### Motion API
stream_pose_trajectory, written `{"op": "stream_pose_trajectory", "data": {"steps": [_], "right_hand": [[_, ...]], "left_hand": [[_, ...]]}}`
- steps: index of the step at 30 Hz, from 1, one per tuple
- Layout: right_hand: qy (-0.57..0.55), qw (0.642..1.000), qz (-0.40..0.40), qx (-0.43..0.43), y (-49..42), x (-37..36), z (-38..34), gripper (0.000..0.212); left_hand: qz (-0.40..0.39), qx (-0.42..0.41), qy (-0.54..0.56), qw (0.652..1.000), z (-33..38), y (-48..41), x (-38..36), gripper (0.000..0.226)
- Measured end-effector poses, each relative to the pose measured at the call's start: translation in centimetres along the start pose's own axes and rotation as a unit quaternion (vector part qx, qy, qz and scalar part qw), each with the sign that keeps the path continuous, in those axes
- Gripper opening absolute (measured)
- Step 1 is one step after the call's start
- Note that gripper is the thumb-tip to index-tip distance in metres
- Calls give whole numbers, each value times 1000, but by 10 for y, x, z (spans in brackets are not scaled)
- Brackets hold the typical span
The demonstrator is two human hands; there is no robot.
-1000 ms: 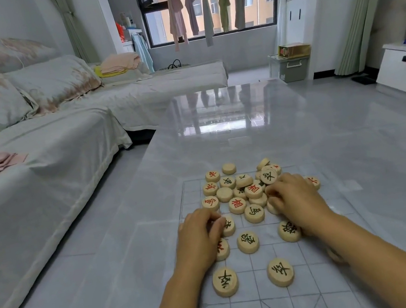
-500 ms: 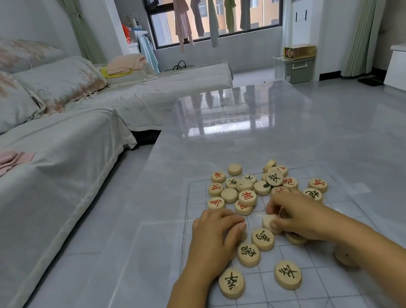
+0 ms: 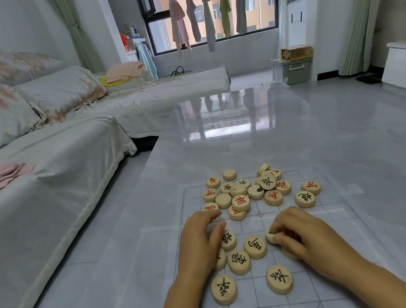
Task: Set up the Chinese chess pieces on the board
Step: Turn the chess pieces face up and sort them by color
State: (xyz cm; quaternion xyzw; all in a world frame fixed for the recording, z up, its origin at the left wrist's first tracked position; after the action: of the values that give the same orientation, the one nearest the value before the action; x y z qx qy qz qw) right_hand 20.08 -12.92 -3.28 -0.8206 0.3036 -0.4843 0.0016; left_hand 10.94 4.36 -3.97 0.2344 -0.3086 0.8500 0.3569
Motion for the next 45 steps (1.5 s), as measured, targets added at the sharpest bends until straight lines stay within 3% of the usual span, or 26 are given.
{"op": "stream_pose_trajectory", "data": {"steps": [3,7,10,13,17,21,25,28,30,34,41,45], "right_hand": [[46,998,5,31,1,-7,0,17],[99,993,20,56,0,-8,0,28],[90,994,19,56,2,-9,-1,29],[86,995,30,51,4,-8,0,29],[78,995,40,44,4,-8,1,26],[78,996,37,33,4,-8,-1,13],[69,997,6,22,4,-3,-4,59],[69,998,-6,11,4,7,-3,89],[71,997,-5,9,-1,11,-6,83],[103,994,-35,27,-38,0,-28,33],[277,953,-123,27,-129,-44,-33,31],[291,943,-160,6,-136,-60,-32,31]], "left_hand": [[12,-5,-28,1000,15,-10,-5,28],[-86,5,-188,978,37,-41,-36,46],[-125,12,-263,957,41,-57,-48,37],[-112,2,-215,970,39,-50,-36,34],[-35,32,-119,992,3,-24,12,25],[-94,30,-93,991,-29,-4,17,23],[-96,38,-17,994,-38,-5,19,18],[-91,26,-26,995,-39,-5,19,35],[-80,18,-42,996,-38,-5,17,44],[-80,9,-77,994,-36,-6,15,45],[-94,-4,-88,992,-37,-4,14,31],[-99,7,-86,991,-38,-5,12,33]]}}
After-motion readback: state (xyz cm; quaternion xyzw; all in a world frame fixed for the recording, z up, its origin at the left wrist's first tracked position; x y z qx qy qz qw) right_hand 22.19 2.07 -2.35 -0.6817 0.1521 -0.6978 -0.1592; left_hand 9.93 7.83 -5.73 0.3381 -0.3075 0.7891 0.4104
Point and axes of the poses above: each hand's wrist, its own y-axis away from the middle knuckle, its own x-axis out of the back of the hand, z = x × y, the point moved 6 cm from there along -y, towards the middle knuckle, and after that the axes turned 4 degrees about x, right-handed, at the moved point
